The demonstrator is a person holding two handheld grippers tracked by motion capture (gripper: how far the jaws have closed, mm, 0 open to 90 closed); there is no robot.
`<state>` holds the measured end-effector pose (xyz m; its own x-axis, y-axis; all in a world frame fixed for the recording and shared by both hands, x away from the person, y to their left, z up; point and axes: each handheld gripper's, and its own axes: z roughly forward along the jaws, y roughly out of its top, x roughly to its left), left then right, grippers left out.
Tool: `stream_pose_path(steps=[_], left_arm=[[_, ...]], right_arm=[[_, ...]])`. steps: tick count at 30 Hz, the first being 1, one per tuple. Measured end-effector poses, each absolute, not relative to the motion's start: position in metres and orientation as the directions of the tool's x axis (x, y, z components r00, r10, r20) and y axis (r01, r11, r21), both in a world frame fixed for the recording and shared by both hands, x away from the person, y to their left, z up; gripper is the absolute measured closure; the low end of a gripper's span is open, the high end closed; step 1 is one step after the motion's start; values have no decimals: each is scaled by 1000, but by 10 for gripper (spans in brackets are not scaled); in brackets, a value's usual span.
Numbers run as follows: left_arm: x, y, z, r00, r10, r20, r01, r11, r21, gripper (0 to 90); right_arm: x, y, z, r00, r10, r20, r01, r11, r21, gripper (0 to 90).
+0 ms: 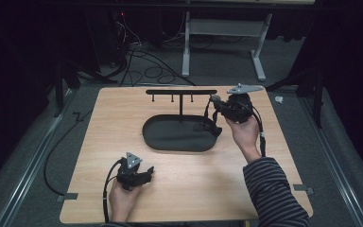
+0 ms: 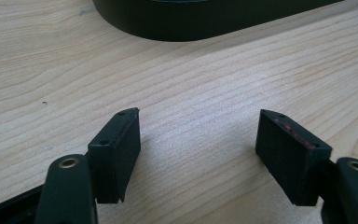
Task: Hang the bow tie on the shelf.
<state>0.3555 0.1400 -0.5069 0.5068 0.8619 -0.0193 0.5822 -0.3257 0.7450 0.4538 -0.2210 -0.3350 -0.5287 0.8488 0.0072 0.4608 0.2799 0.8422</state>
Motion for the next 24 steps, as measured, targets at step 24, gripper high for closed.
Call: stream_pose_path(steps=[24], left_arm=[[355, 140, -507, 506, 863, -20, 582, -324, 746, 312]], right_arm=[[487, -220, -350, -443, 896, 19, 527, 243, 815, 838]])
